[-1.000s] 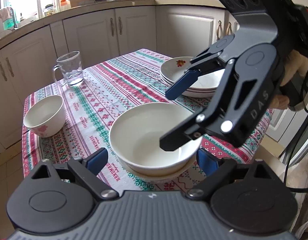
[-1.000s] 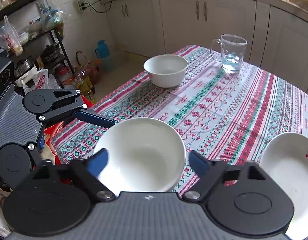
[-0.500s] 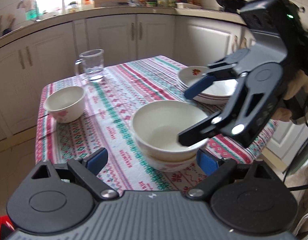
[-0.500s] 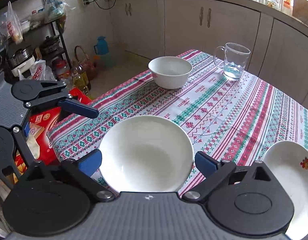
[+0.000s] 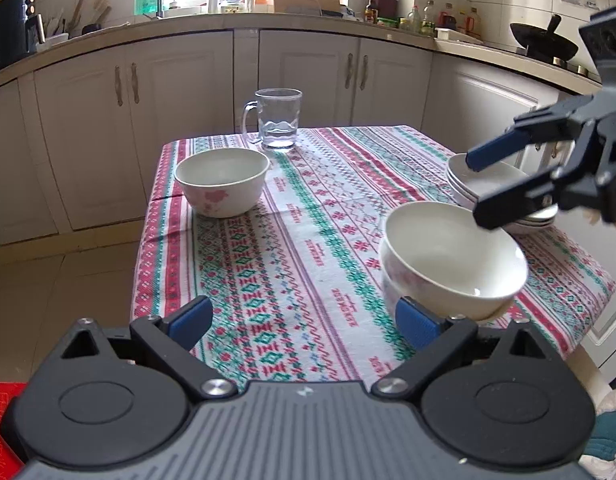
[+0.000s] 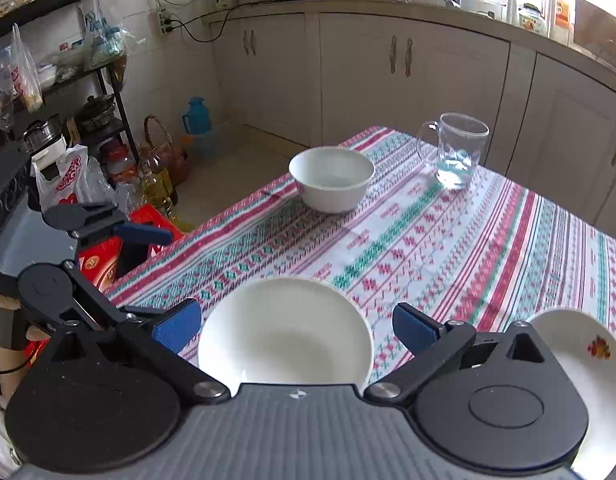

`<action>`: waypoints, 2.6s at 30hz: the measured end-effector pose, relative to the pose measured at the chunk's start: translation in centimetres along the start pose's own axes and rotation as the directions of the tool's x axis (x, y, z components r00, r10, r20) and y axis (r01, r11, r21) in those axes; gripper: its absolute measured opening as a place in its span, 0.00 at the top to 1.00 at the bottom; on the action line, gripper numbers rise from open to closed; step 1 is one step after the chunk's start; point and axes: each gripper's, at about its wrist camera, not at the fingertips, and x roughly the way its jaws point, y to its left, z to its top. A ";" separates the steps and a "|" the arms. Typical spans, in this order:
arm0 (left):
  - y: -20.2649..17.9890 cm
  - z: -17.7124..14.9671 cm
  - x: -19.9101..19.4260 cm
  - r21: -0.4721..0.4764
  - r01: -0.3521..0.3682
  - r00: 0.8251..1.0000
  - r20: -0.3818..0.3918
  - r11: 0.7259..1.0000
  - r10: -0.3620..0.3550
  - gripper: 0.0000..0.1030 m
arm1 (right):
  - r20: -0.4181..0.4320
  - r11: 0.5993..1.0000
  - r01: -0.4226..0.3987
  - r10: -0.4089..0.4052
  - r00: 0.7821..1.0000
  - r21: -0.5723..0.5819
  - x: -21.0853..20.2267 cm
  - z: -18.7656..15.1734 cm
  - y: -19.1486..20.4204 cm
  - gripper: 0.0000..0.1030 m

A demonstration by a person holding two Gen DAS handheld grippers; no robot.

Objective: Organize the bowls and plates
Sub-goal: 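Open the right tool and withdraw it from the bowl, then reach the right tool to the pink-patterned white bowl and grasp its rim, then lift the pink-patterned bowl with the right tool and carry it toward the white bowl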

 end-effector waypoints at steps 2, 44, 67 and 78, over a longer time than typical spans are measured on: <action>0.3 0.2 0.3 0.006 -0.001 1.000 0.006 1.000 0.001 0.05 | -0.004 1.000 0.015 -0.015 1.000 -0.014 0.3 0.8 -0.1 0.00; 6.9 6.2 15.1 0.057 -0.130 0.990 0.059 0.990 0.127 0.06 | -0.171 0.987 -0.141 0.127 0.977 -0.072 22.4 14.7 -8.4 0.11; 7.3 7.0 15.8 0.055 -0.078 0.994 0.082 0.995 0.073 0.10 | -0.182 0.980 -0.189 0.175 0.968 -0.060 24.2 14.5 -8.4 0.30; 7.5 7.0 15.8 0.044 -0.076 0.994 0.078 0.996 0.072 0.10 | -0.183 0.981 -0.185 0.171 0.968 -0.061 24.2 14.6 -8.3 0.30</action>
